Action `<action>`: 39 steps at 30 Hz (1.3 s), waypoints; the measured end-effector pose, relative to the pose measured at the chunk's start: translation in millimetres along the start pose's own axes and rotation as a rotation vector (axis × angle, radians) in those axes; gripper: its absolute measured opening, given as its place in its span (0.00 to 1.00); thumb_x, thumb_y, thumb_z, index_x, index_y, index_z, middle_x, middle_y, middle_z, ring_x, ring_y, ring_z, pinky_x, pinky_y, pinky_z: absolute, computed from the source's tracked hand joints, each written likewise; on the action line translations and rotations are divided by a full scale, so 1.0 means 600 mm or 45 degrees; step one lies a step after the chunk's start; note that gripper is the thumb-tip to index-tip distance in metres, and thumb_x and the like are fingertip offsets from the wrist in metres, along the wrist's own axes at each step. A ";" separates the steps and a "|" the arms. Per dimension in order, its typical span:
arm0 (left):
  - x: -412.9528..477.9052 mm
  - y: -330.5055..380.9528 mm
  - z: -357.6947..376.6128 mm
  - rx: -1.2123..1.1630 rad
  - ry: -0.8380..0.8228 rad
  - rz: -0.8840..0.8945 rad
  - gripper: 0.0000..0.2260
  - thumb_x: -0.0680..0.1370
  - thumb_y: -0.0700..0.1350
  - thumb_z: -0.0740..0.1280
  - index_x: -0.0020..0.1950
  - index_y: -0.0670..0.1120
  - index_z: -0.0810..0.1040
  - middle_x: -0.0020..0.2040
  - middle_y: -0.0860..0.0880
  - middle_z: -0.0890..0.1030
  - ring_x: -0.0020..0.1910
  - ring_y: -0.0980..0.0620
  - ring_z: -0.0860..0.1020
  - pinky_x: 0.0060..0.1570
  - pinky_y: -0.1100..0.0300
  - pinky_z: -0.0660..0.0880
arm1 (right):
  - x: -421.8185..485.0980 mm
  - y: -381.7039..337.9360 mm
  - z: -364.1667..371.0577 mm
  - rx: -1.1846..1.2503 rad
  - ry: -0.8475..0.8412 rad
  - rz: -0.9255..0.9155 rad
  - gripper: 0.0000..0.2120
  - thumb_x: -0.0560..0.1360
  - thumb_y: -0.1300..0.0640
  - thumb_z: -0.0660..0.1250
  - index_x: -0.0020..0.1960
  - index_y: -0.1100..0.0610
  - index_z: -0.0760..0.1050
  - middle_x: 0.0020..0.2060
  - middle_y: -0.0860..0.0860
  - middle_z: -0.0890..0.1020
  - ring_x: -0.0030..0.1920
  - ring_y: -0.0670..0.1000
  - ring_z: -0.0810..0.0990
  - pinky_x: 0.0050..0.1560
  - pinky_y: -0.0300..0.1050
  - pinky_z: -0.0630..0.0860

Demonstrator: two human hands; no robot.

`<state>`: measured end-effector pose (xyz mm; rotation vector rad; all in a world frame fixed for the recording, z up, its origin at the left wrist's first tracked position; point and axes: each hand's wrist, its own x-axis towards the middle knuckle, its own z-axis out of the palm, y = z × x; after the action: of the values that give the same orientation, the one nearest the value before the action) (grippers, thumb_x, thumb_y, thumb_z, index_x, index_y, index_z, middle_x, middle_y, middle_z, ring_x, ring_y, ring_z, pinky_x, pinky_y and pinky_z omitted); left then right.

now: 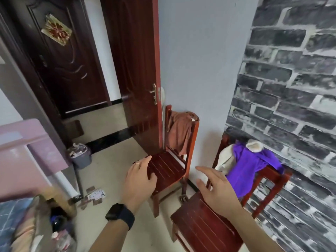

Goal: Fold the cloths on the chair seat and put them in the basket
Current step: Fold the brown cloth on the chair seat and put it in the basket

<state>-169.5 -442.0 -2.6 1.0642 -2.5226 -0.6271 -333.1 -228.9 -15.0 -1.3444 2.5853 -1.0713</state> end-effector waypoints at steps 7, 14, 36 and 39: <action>0.249 -0.057 0.032 0.045 -0.044 0.058 0.28 0.80 0.49 0.63 0.79 0.55 0.59 0.76 0.52 0.67 0.74 0.50 0.65 0.72 0.51 0.64 | 0.239 0.050 0.102 0.027 -0.032 0.064 0.18 0.81 0.46 0.62 0.70 0.44 0.72 0.66 0.42 0.77 0.69 0.46 0.70 0.65 0.37 0.63; 0.515 -0.099 0.063 0.101 -0.210 0.115 0.29 0.79 0.48 0.63 0.79 0.52 0.58 0.77 0.51 0.66 0.75 0.49 0.64 0.74 0.51 0.63 | 0.466 0.106 0.190 0.187 -0.050 0.471 0.17 0.81 0.48 0.64 0.70 0.46 0.72 0.53 0.41 0.78 0.58 0.50 0.78 0.54 0.40 0.68; 1.175 -0.114 0.380 0.416 -0.644 0.870 0.32 0.78 0.49 0.61 0.81 0.47 0.56 0.82 0.43 0.50 0.80 0.42 0.51 0.75 0.42 0.56 | 0.890 0.241 0.415 0.303 0.688 1.700 0.30 0.75 0.42 0.69 0.69 0.57 0.63 0.60 0.57 0.80 0.58 0.61 0.80 0.58 0.55 0.77; 1.212 -0.122 0.413 0.500 -0.635 0.942 0.31 0.79 0.52 0.60 0.80 0.47 0.57 0.82 0.46 0.47 0.80 0.44 0.48 0.75 0.40 0.54 | 0.921 0.245 0.419 0.363 0.795 1.828 0.26 0.75 0.45 0.70 0.65 0.57 0.66 0.52 0.55 0.80 0.56 0.61 0.81 0.55 0.51 0.77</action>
<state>-724.2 -956.3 -156.5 -0.0206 -3.2526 -0.1892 -699.2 -717.7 -145.2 1.0085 2.4941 -1.3872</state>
